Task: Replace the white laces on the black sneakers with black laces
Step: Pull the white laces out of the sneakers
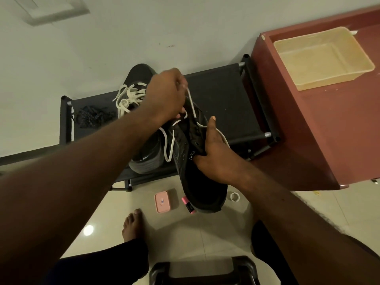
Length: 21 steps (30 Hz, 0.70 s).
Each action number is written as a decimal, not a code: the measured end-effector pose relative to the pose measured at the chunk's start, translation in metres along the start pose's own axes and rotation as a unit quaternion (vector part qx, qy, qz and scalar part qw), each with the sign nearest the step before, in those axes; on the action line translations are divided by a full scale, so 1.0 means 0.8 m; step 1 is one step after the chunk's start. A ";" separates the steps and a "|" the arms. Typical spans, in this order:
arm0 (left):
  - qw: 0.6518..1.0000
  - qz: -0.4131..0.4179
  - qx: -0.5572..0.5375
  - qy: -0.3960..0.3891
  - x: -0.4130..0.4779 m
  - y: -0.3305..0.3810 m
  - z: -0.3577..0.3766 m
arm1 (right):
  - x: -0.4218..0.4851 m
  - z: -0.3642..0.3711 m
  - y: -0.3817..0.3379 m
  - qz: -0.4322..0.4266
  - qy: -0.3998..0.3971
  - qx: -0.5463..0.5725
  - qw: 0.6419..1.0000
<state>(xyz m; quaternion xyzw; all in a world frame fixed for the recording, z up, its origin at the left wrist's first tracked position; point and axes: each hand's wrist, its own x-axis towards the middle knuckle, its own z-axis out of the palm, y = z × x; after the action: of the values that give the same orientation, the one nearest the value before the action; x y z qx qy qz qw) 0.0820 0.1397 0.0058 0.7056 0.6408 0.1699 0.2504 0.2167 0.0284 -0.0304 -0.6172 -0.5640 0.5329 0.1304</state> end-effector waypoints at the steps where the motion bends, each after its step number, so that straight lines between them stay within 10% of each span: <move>1: 0.999 -0.018 -0.048 0.009 0.001 -0.003 -0.003 | -0.001 0.000 0.000 0.000 -0.001 0.000 1.000; 8: 0.954 0.142 0.148 -0.217 -0.003 -0.007 -0.011 | -0.001 -0.002 -0.002 0.006 -0.015 0.010 1.000; 12: 0.936 0.190 0.225 -0.191 0.002 0.000 -0.002 | 0.000 -0.001 -0.002 0.002 -0.006 0.009 1.000; 17: 0.998 0.057 0.025 0.016 0.008 -0.001 0.001 | 0.000 -0.002 0.001 -0.005 -0.013 0.021 1.000; 21: 0.959 0.163 0.164 -0.162 0.003 -0.005 -0.009 | 0.001 -0.001 0.000 -0.010 -0.013 0.019 1.000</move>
<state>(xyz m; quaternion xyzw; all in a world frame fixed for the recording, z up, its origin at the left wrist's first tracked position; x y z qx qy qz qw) 0.0751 0.1431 0.0094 0.8499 0.4870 -0.0162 0.2005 0.2174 0.0294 -0.0307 -0.6020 -0.5614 0.5501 0.1408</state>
